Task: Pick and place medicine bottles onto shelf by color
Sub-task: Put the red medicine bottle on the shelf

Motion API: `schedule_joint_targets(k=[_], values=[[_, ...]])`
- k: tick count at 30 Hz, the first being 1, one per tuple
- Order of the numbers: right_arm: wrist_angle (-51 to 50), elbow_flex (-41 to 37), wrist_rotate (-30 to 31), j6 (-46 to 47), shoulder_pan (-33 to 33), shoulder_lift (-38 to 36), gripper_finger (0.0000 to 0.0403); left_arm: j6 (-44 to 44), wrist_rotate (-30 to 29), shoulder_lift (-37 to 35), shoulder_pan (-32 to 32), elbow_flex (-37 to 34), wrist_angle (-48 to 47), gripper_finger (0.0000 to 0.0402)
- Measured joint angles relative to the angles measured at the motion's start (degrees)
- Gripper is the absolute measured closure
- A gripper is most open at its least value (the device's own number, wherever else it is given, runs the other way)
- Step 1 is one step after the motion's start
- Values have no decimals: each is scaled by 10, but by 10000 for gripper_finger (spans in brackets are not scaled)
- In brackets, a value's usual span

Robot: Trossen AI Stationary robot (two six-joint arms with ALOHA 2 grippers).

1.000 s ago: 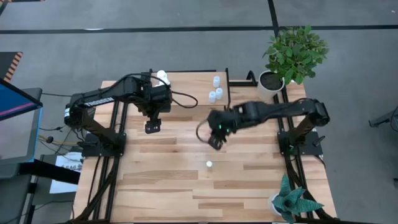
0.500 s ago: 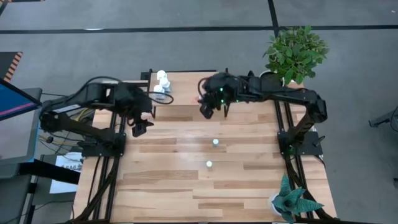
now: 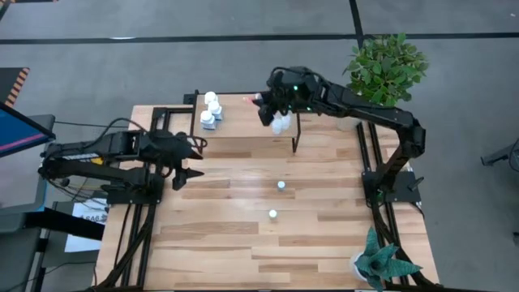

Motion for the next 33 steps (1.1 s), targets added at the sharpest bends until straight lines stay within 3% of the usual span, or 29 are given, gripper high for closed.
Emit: schedule_joint_targets(k=[5, 12, 16, 33], values=[[7, 73, -36, -18, -16, 70, 296, -46, 7, -62, 0, -90, 107, 136], [-203, 327, -41, -58, -27, 225, 296, -92, 5, -105, 0, -116, 104, 136], [-200, 270, -56, -42, -44, 209, 296, -82, 3, -117, 0, -116, 106, 136], [-289, 269, -58, -114, -57, 255, 296, -52, -16, -108, 0, -116, 104, 136]])
